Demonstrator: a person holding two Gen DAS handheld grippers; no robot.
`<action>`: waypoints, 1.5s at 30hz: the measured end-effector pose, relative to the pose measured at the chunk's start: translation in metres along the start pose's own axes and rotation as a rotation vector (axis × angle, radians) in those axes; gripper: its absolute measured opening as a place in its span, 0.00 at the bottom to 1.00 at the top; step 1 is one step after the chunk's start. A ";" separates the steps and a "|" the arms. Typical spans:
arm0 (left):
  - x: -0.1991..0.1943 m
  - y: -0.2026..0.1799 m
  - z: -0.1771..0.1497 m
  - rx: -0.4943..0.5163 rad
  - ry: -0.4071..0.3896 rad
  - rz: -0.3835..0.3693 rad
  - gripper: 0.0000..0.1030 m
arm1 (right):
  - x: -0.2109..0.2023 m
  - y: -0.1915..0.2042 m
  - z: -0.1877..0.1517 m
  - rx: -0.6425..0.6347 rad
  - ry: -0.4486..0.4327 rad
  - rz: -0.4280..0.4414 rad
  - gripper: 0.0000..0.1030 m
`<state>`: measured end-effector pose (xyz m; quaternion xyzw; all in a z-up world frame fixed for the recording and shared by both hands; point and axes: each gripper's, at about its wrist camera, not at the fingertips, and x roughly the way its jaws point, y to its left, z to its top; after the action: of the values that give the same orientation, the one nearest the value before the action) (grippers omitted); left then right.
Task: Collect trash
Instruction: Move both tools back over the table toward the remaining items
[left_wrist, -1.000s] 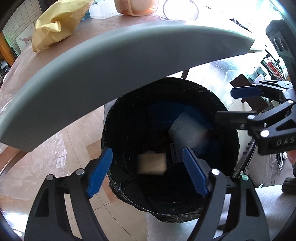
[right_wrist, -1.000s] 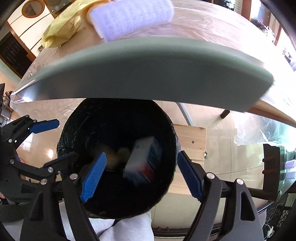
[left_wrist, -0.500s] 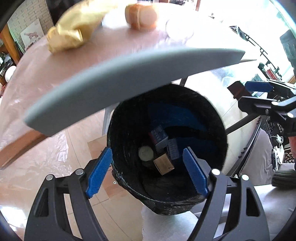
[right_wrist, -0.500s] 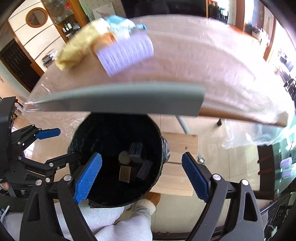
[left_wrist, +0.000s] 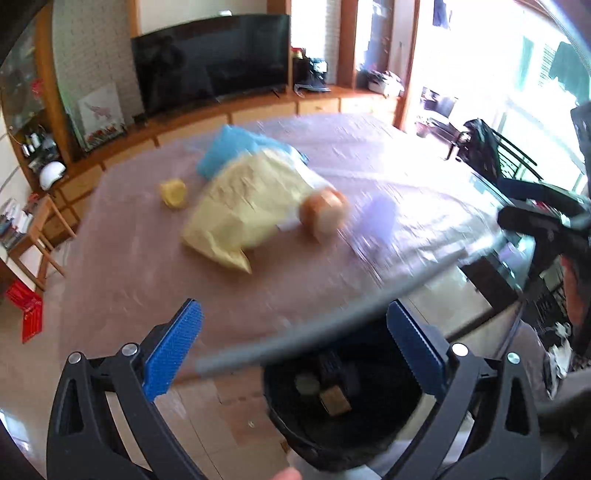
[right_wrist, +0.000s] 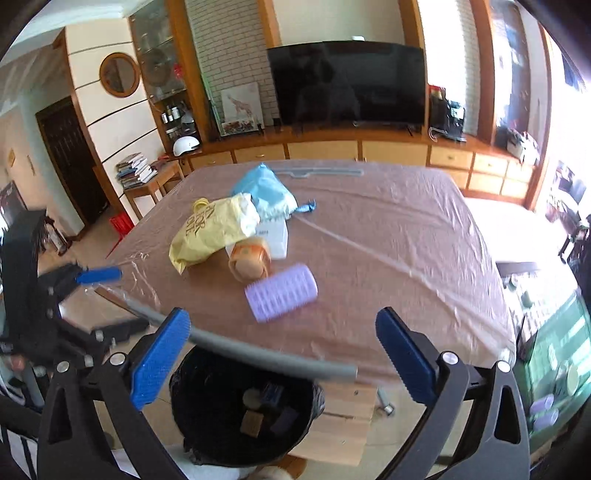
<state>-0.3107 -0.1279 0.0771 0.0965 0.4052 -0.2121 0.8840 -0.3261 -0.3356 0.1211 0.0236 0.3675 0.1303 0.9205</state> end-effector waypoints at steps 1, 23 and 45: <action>0.003 0.003 0.006 0.007 -0.003 0.013 0.98 | 0.004 0.002 0.003 -0.024 0.007 -0.004 0.96; 0.073 0.013 0.064 0.231 0.135 -0.015 0.98 | 0.086 0.002 0.028 -0.165 0.232 0.220 0.96; 0.115 0.039 0.077 0.355 0.316 -0.205 0.98 | 0.141 0.005 0.029 -0.283 0.408 0.313 0.96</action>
<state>-0.1742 -0.1541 0.0407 0.2407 0.5024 -0.3507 0.7527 -0.2098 -0.2929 0.0483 -0.0753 0.5149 0.3228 0.7906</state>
